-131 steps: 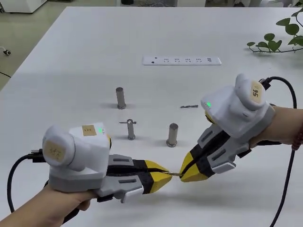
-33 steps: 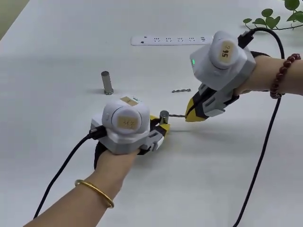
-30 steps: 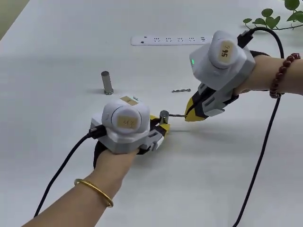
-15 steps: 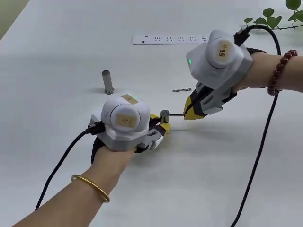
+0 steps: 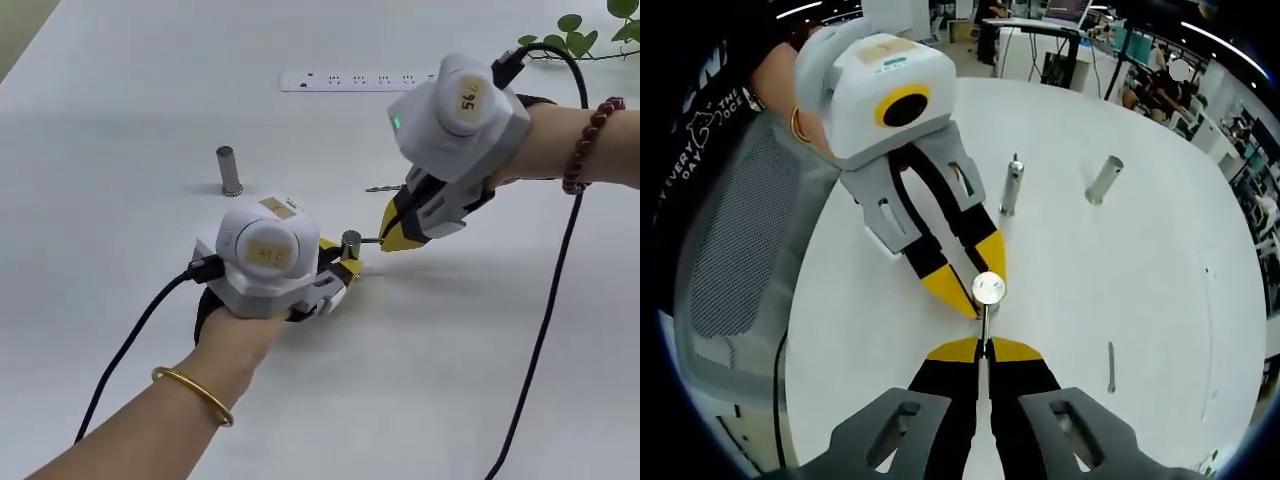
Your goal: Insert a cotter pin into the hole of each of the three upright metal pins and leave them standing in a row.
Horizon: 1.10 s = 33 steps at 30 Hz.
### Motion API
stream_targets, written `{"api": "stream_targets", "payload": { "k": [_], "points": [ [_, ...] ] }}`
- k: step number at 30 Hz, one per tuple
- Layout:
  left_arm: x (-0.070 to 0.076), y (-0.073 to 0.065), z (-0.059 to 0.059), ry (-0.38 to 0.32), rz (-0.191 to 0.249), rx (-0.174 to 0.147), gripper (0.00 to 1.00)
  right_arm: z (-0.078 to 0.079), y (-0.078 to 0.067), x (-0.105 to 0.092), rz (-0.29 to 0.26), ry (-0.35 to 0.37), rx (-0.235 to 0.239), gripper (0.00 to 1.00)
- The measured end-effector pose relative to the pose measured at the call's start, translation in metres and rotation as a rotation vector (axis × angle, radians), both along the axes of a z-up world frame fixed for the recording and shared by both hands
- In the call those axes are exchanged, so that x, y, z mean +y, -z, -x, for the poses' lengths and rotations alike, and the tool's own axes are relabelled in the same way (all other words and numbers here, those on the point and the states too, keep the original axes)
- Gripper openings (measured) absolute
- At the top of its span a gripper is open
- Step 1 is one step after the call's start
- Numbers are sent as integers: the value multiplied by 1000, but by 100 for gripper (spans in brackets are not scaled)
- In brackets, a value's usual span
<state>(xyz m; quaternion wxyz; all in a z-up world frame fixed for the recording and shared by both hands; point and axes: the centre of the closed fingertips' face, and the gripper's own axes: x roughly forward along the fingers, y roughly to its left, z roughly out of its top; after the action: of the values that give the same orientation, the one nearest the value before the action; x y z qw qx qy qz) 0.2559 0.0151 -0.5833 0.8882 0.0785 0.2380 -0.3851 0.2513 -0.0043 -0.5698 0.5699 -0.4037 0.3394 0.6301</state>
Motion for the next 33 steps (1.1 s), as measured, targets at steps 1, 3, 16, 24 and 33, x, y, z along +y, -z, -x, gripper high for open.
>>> {"api": "stream_targets", "payload": {
  "k": [1,3,16,24,33],
  "points": [
    [0,0,0,-2,0,0,10,0,0,2,-2,2,1,0],
    [0,0,1,-8,-5,-4,10,1,0,3,-3,6,2,0],
    [3,2,-1,-62,5,9,10,4,-2,10,-9,37,15,0],
    [4,2,0,-74,14,24,10,9,-5,19,-35,72,35,0],
    [4,2,1,-67,6,18,10,7,-12,25,-85,125,30,9]
  ]
}}
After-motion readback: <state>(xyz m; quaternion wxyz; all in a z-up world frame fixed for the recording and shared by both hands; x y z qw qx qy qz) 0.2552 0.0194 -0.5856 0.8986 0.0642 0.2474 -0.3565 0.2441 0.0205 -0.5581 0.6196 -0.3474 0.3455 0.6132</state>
